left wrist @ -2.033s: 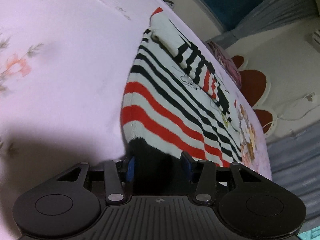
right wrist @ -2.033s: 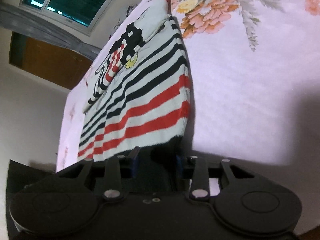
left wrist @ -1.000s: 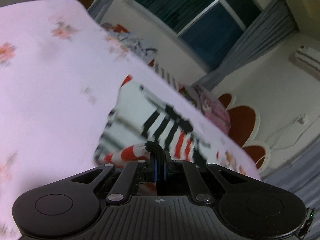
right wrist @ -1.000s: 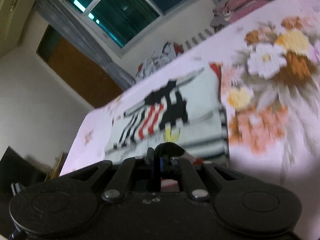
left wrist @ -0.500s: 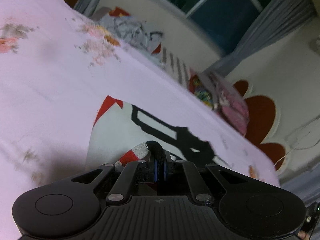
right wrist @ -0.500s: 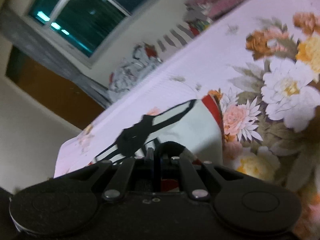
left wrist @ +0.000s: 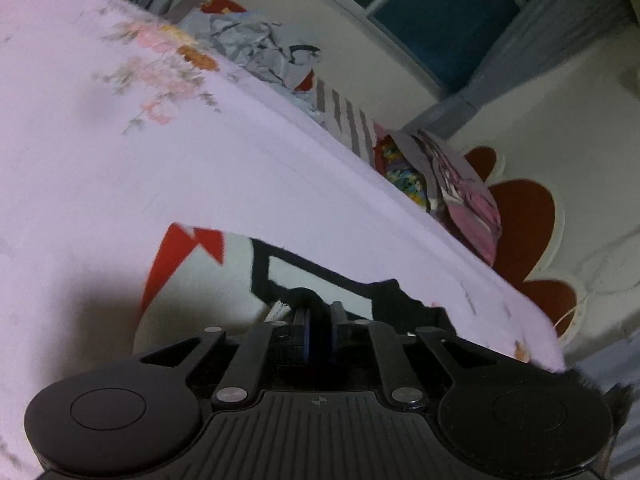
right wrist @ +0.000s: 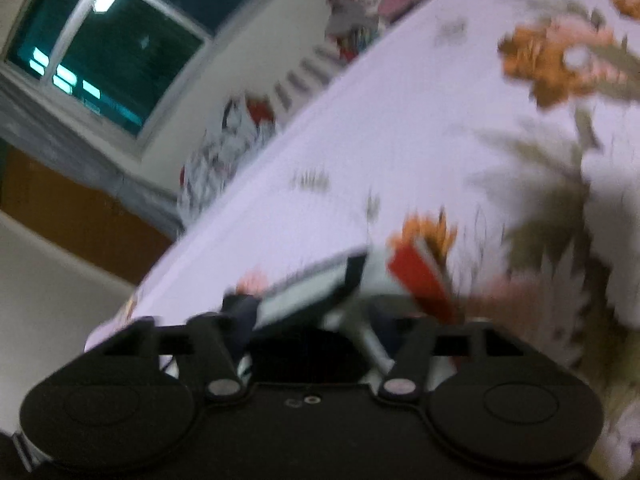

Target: Fold small clothes

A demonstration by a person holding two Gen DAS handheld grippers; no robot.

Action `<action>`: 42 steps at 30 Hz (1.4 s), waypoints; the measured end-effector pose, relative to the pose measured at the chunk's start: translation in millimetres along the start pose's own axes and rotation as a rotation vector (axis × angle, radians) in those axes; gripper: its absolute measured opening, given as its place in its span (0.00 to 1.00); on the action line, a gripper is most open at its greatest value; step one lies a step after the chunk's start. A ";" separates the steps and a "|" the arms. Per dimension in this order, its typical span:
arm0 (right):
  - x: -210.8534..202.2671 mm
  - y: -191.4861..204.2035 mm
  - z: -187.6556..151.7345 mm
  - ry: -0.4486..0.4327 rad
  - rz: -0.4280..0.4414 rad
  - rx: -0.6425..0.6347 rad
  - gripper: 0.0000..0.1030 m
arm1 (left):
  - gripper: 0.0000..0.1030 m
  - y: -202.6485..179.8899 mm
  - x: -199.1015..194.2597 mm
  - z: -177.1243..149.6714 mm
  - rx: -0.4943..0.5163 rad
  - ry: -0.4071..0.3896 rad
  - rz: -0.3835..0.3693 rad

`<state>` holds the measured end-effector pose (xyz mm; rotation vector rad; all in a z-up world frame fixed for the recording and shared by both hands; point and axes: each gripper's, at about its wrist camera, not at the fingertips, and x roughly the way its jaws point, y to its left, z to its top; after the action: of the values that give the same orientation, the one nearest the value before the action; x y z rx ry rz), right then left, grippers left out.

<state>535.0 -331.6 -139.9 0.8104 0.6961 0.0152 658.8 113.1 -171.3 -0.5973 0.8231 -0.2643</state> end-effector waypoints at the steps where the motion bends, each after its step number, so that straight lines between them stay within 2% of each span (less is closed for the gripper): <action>1: -2.9 -0.7 1.3 -0.012 0.014 0.006 0.61 | 0.27 -2.0 -0.3 0.5 0.013 -0.012 0.002; 2: -6.9 -0.5 1.8 -0.025 0.014 -0.005 0.61 | 0.52 -2.0 -3.7 1.0 0.020 -0.038 -0.004; 4: -13.3 -1.0 0.4 -0.029 0.018 -0.036 0.57 | 0.77 -1.4 -11.6 2.2 0.020 -0.108 0.011; 5: -16.9 -2.7 0.1 -0.031 0.021 -0.041 0.57 | 0.77 0.0 -14.4 3.8 0.020 -0.127 0.001; 7: -27.1 -6.5 -1.8 -0.046 0.024 -0.050 0.54 | 0.77 1.2 -16.9 6.5 0.036 -0.115 -0.004; 9: -38.2 -9.5 -0.5 -0.064 0.013 -0.066 0.53 | 0.77 -4.1 -21.8 4.2 0.120 -0.105 0.023; 10: -43.7 -8.9 -3.6 -0.067 -0.006 -0.101 0.52 | 0.75 -7.5 -25.1 1.4 0.169 -0.096 0.036; 11: -47.9 -8.3 -6.8 -0.052 -0.012 -0.147 0.52 | 0.69 -11.1 -27.7 -2.2 0.225 -0.079 0.048; 14: -43.5 -2.0 -21.5 0.050 -0.046 -0.306 0.50 | 0.69 -21.1 -24.0 -6.4 0.343 -0.024 0.095; 17: -23.4 16.1 -27.4 0.086 -0.106 -0.433 0.49 | 0.65 -31.1 -7.6 -0.9 0.387 0.024 0.138; 20: -1.7 29.9 -25.3 0.095 -0.134 -0.463 0.45 | 0.57 -40.2 9.6 -0.8 0.430 0.069 0.185; 24: 25.8 50.7 -35.6 0.138 -0.243 -0.606 0.42 | 0.52 -59.9 22.5 -15.7 0.588 0.097 0.269; 25: 28.5 55.8 -40.6 0.135 -0.268 -0.660 0.42 | 0.38 -64.2 22.6 -18.9 0.618 0.090 0.282; 26: 31.3 60.5 -45.9 0.133 -0.284 -0.703 0.35 | 0.23 -67.5 21.1 -21.6 0.642 0.075 0.299; 27: 32.6 64.4 -49.3 0.130 -0.293 -0.741 0.29 | 0.16 -70.2 18.2 -22.5 0.647 0.063 0.304; 28: 31.9 65.9 -52.3 0.125 -0.285 -0.768 0.08 | 0.05 -71.0 14.2 -21.6 0.639 0.039 0.303; 29: 29.7 69.2 -52.6 0.112 -0.284 -0.785 0.04 | 0.05 -70.5 9.7 -20.2 0.624 0.014 0.299; 32: 11.3 73.7 -47.0 -0.001 -0.282 -0.792 0.04 | 0.05 -68.6 -15.1 -16.3 0.583 -0.126 0.309; 34: 3.9 69.2 -42.2 -0.058 -0.306 -0.778 0.04 | 0.05 -60.9 -20.7 -12.9 0.539 -0.168 0.342; 35: 7.0 63.3 -39.4 -0.057 -0.325 -0.761 0.04 | 0.00 -55.5 -17.0 -12.8 0.526 -0.155 0.368; 36: 14.7 56.3 -37.9 -0.025 -0.342 -0.739 0.04 | 0.00 -50.0 -11.0 -13.8 0.521 -0.144 0.428; 37: 24.3 49.2 -38.6 0.008 -0.377 -0.727 0.04 | 0.00 -40.2 -5.0 -13.3 0.495 -0.124 0.457; 38: 32.0 40.7 -40.5 0.031 -0.389 -0.712 0.04 | 0.00 -27.4 -0.7 -11.7 0.444 -0.096 0.462; 39: 32.5 36.8 -41.6 0.019 -0.380 -0.696 0.04 | 0.00 -19.5 -3.3 -11.3 0.412 -0.108 0.443; 42: 31.4 38.9 -44.7 0.010 -0.381 -0.685 0.05 | 0.00 -25.1 -7.9 -13.0 0.457 -0.100 0.425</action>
<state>543.2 -266.4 -153.1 0.0162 0.7803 -0.0831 644.0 91.2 -158.5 -0.0008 0.7407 -0.0271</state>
